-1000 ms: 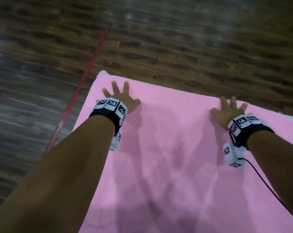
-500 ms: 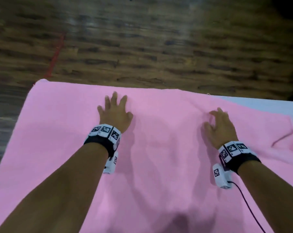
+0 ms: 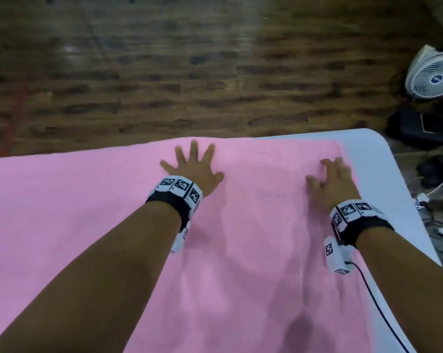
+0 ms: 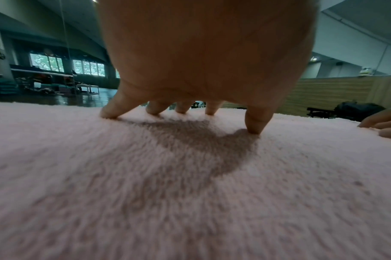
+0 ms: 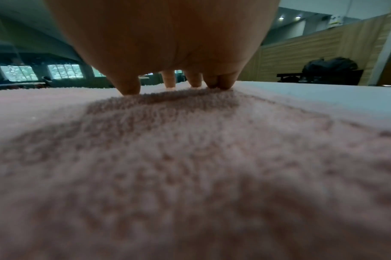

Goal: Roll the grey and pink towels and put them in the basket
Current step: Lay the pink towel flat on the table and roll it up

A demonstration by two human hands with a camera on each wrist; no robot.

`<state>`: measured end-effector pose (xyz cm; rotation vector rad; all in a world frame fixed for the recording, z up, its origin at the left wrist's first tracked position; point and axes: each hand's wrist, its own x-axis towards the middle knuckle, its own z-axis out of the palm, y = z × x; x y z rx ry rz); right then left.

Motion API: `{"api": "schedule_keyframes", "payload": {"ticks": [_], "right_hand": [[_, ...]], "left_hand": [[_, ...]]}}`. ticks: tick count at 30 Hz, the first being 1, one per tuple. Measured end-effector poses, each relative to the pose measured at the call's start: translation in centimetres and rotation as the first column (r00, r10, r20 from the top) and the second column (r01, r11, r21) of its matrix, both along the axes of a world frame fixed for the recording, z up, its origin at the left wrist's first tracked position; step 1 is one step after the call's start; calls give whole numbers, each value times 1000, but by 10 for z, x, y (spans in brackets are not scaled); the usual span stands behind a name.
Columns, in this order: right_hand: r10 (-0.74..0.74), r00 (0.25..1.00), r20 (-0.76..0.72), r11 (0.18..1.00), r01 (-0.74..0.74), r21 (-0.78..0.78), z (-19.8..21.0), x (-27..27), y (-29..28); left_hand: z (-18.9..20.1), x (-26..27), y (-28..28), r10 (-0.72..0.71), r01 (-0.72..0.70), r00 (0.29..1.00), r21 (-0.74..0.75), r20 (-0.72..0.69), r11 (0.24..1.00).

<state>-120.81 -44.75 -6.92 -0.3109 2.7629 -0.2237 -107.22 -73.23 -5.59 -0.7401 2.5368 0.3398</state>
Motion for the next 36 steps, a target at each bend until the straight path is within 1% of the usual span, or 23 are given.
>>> {"api": "schedule_keyframes", "payload": {"ticks": [3,5,10,12,13,15,17,20,22,23,25,27,29,31,34,36], "right_hand": [[45,999,6,999,-45,16,-6,-32,-4],[81,997,-19,996,-80,45,-9,-49,-10],[116,991,-60,989,-110,99,-15,-75,-26],[128,991,-38,988,-124,97,-13,-81,-28],[127,992,-18,988,-125,86,-11,-83,-28],[103,995,16,994,-103,36,-5,-81,-27],[84,996,20,996,-84,-19,0,-69,-28],[119,993,-19,986,-120,-112,8,-33,-38],[163,985,-50,962,-170,-213,15,3,-53],[192,979,-67,945,-203,-256,19,25,-64],[277,957,-81,912,-289,-290,28,76,-90],[403,913,-59,864,-400,-305,35,133,-118],[548,837,-8,792,-521,-317,42,195,-147],[679,732,54,705,-630,-325,48,260,-173],[798,581,159,596,-724,-347,52,359,-206],[838,507,202,545,-770,-330,46,421,-222]], "left_hand": [[-3,-26,-2,63,-64,997,11,46,998],[-5,-39,-7,85,-87,993,18,78,996],[-7,-55,-18,114,-121,986,49,121,991],[-6,-51,-19,109,-114,991,65,84,991],[-5,-47,-19,104,-107,994,75,43,991],[-1,-31,-22,93,-85,993,103,-71,991],[1,-5,-29,75,-46,980,159,-186,986],[2,55,-40,98,-19,937,233,-336,972],[2,108,-46,111,-32,915,206,-388,978],[3,138,-50,107,-38,911,178,-398,983],[7,204,-59,92,-50,911,113,-402,992],[13,274,-71,143,-126,916,71,-374,989],[20,346,-85,240,-238,913,47,-331,970],[25,416,-100,336,-344,900,24,-276,939],[31,515,-125,489,-501,850,-13,-196,865],[31,574,-140,575,-587,798,-13,-181,810]]}}
